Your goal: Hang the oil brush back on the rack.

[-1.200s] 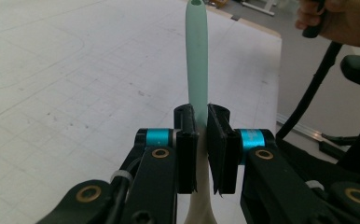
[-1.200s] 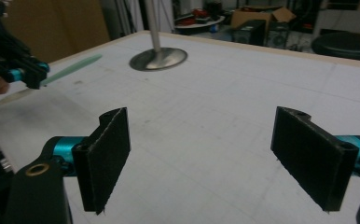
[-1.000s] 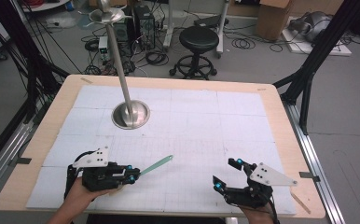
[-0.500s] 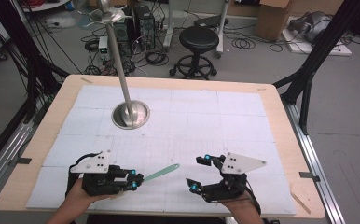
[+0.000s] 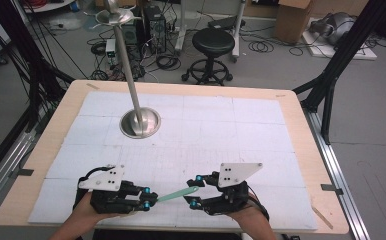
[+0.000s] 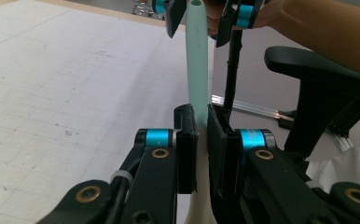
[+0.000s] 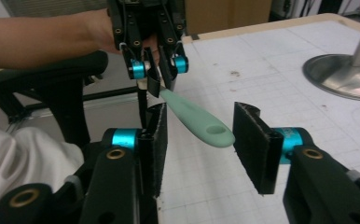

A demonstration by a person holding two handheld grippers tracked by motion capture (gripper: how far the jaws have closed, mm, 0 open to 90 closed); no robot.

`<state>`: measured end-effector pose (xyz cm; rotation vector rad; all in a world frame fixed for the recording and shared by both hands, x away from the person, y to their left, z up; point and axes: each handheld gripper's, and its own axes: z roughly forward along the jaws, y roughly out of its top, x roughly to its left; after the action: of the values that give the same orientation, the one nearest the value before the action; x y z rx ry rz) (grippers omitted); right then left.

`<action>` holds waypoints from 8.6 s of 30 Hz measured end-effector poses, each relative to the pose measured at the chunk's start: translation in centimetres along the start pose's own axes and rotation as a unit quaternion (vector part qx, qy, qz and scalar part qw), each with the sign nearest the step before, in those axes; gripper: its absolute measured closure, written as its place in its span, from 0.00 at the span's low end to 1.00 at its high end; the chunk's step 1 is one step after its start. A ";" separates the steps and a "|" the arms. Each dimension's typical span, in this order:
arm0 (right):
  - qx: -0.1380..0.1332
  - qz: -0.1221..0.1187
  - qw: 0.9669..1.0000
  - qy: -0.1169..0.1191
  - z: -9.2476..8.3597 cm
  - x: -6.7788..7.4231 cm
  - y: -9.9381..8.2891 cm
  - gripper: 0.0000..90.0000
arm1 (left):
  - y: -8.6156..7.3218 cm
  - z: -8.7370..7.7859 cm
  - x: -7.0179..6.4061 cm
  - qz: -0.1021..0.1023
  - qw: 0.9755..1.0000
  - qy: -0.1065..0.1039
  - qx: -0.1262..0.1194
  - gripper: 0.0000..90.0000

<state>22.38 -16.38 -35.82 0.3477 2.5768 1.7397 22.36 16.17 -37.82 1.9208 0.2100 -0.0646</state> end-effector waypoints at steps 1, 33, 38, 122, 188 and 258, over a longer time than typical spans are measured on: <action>0.003 -0.003 1.000 0.002 0.0 0.0 0.0 0.67 | 0.0 0.0 0.0 -0.001 1.000 -0.002 -0.001 0.91; 0.038 0.052 0.997 0.032 0.3 0.0 0.4 0.84 | 0.5 0.9 -0.7 0.033 0.998 0.035 0.050 0.60; 0.038 0.080 0.996 0.005 0.1 -0.4 0.3 0.84 | 0.5 1.0 -0.6 0.052 0.994 0.090 0.042 0.58; -0.153 -0.009 0.986 0.069 0.3 0.0 2.3 0.88 | 0.9 2.2 0.1 -0.007 0.996 -0.056 -0.062 0.92; -0.110 0.080 0.948 -0.287 -7.2 0.4 -4.0 0.18 | 8.7 -4.5 7.3 -0.062 0.975 0.166 -0.135 0.93; -0.113 0.084 0.956 -0.258 -7.2 0.4 -4.5 0.18 | 15.2 -8.5 15.0 -0.124 0.944 0.270 -0.147 0.90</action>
<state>20.23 -24.54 -37.18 0.8967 2.0100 1.6813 39.31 20.72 -22.96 1.5686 0.7853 0.3144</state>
